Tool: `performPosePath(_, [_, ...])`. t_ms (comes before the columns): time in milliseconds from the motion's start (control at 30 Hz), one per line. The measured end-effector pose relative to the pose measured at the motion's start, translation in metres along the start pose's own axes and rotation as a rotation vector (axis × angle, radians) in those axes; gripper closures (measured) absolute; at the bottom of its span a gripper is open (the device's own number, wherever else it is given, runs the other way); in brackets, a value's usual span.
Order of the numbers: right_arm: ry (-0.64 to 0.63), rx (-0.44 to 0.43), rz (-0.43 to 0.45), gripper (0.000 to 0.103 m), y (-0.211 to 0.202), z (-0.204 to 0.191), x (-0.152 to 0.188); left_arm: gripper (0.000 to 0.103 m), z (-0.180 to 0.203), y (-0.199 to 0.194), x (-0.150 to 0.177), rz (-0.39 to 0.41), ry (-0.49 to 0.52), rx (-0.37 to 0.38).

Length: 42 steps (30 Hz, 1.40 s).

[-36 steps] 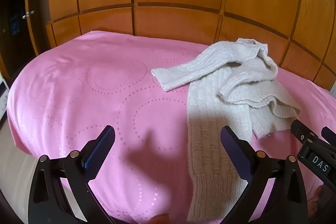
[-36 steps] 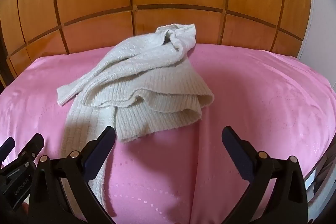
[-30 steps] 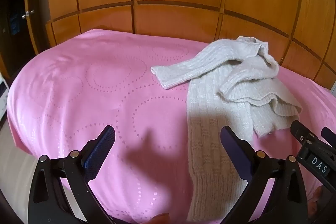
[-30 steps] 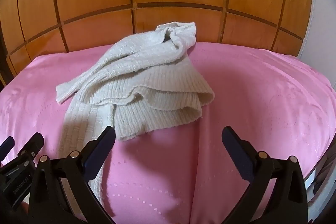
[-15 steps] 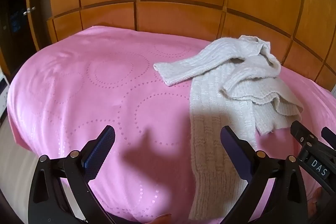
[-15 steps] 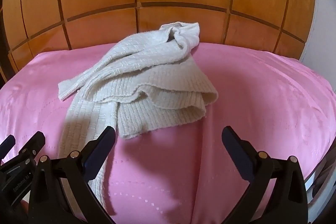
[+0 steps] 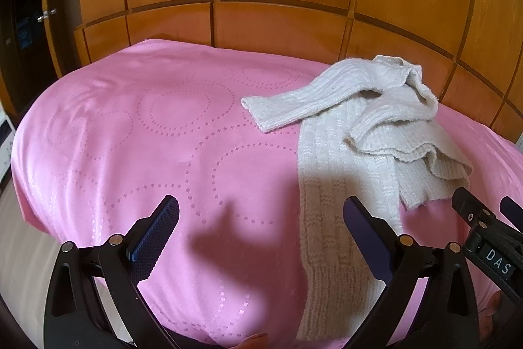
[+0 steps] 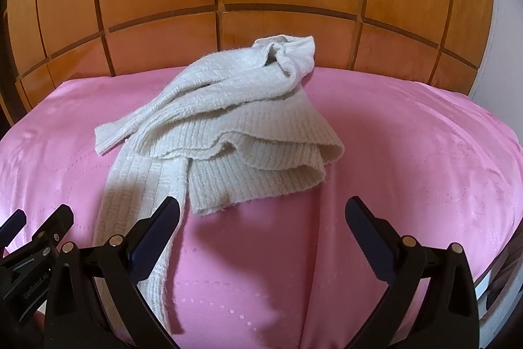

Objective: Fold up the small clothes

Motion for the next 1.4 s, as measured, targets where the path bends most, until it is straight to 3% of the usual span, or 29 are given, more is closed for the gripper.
performPosePath(500, [-0.002,-0.012,-0.013,0.002,0.005,0.003,0.003,0.003,0.000,0.003,0.002,-0.006,0.006,-0.005])
performPosePath(933, [-0.026,-0.076,-0.028,0.002,0.010,-0.004,0.005,0.003,-0.006,0.014,0.006,-0.038,-0.009,-0.003])
performPosePath(1200, [-0.145,-0.273,0.068,0.002,0.003,-0.031,-0.039,0.003,-0.022,0.026,0.005,-0.068,-0.022,0.043])
performPosePath(1400, [-0.356,-0.402,0.076,0.010,0.016,-0.086,-0.062,0.003,-0.051,0.034,0.004,-0.096,-0.069,0.043])
Point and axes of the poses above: each gripper's, at about its wrist camera, not at the fingertips, and y roughly the way its jaws point, z to its right, x to its underside, the point moved 7 cm from there along y, roughly the way its jaws point, and after that the axes turned 4 degrees about -x, right-handed, at the moved point
